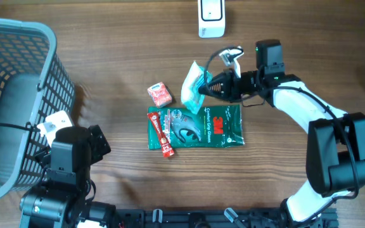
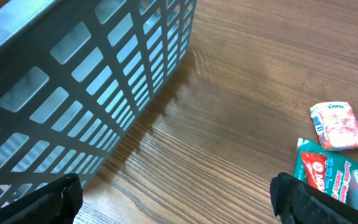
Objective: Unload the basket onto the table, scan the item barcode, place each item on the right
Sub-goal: 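Grasp the green tissue pack with the right gripper and lift it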
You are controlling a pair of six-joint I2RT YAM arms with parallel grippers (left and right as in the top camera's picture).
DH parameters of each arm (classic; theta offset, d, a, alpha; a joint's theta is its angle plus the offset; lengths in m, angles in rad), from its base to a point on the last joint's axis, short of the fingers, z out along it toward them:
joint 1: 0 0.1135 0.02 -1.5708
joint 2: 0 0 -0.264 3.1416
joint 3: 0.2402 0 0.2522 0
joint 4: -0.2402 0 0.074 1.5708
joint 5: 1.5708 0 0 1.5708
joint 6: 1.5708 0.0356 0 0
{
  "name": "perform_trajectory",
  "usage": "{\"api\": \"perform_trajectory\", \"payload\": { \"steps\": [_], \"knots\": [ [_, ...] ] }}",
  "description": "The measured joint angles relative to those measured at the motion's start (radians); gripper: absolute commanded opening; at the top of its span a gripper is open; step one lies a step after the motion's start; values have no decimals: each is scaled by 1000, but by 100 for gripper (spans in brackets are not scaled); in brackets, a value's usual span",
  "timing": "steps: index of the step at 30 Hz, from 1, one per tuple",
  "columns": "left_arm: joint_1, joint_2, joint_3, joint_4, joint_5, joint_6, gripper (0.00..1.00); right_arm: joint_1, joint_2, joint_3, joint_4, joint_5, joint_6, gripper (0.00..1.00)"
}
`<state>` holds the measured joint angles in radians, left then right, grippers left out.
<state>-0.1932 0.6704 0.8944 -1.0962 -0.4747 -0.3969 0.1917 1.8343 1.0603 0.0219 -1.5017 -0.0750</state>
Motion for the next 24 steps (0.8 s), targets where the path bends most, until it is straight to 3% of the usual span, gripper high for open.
{"api": "perform_trajectory", "payload": {
  "steps": [2,4,6,7,8,10,13,18,24],
  "knots": [
    [0,0,0,-1,0,0,100,18,0,-6,173,-33,-36,5],
    [0,0,1,0,0,0,100,50,0,-15,520,-55,33,5],
    [0,0,1,0,0,0,100,92,-1,-10,1046,-58,189,5],
    [0,0,1,-1,0,0,100,105,0,-2,1232,-58,277,4],
    [0,0,2,1,0,0,100,129,-8,10,1540,-56,409,5],
    [0,0,2,0,0,0,100,152,-44,27,1553,-45,520,5],
    [0,0,2,0,0,0,100,152,-51,31,1556,-25,549,5],
    [0,0,2,0,0,0,100,152,-55,47,1557,1,430,4],
    [0,0,2,0,0,0,100,159,-60,211,1554,-56,276,4]
  ]
}}
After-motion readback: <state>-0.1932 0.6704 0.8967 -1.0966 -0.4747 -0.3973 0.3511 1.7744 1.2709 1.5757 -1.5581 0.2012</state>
